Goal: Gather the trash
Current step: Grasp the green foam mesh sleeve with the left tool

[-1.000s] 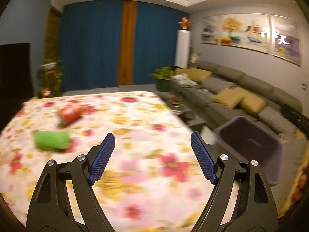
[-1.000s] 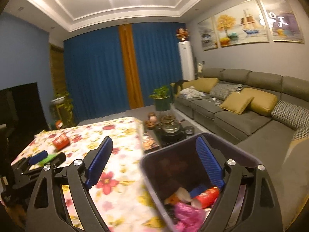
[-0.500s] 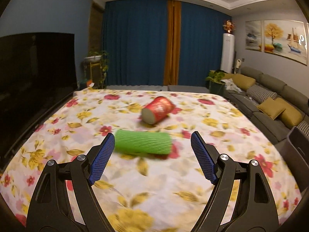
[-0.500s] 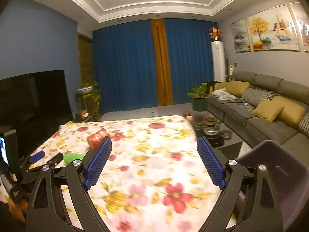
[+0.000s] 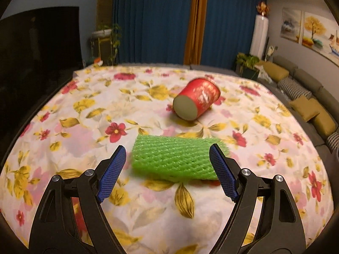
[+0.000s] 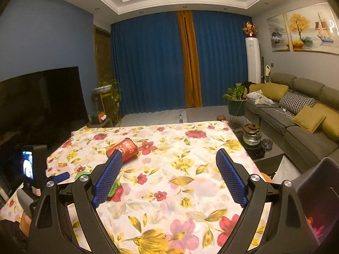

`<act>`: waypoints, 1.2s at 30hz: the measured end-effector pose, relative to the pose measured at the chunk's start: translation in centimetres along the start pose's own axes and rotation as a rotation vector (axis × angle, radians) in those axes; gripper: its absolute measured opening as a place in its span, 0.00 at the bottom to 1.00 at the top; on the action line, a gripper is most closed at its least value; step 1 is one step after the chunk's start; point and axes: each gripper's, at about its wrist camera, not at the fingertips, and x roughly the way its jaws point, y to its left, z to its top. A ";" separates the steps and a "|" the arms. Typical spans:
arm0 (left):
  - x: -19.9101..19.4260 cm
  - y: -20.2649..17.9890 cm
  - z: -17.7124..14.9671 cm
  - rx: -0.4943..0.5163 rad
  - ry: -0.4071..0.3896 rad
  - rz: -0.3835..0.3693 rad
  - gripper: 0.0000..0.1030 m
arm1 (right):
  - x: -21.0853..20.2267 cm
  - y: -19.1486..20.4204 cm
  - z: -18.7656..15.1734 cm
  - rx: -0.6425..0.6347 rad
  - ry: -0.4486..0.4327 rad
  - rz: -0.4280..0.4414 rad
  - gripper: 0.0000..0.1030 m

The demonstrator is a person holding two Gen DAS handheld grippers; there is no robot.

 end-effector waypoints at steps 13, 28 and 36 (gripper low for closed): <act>4.5 -0.4 0.1 0.041 0.178 -0.051 0.42 | 3.9 1.3 -0.4 -0.013 0.075 0.014 0.84; -2.4 1.5 2.5 -0.005 -0.039 -0.033 0.11 | 7.7 4.4 -0.4 -0.025 0.143 0.019 0.84; -6.6 6.1 2.7 -0.096 -0.170 0.116 0.11 | 13.4 8.7 -1.0 -0.038 0.223 0.023 0.84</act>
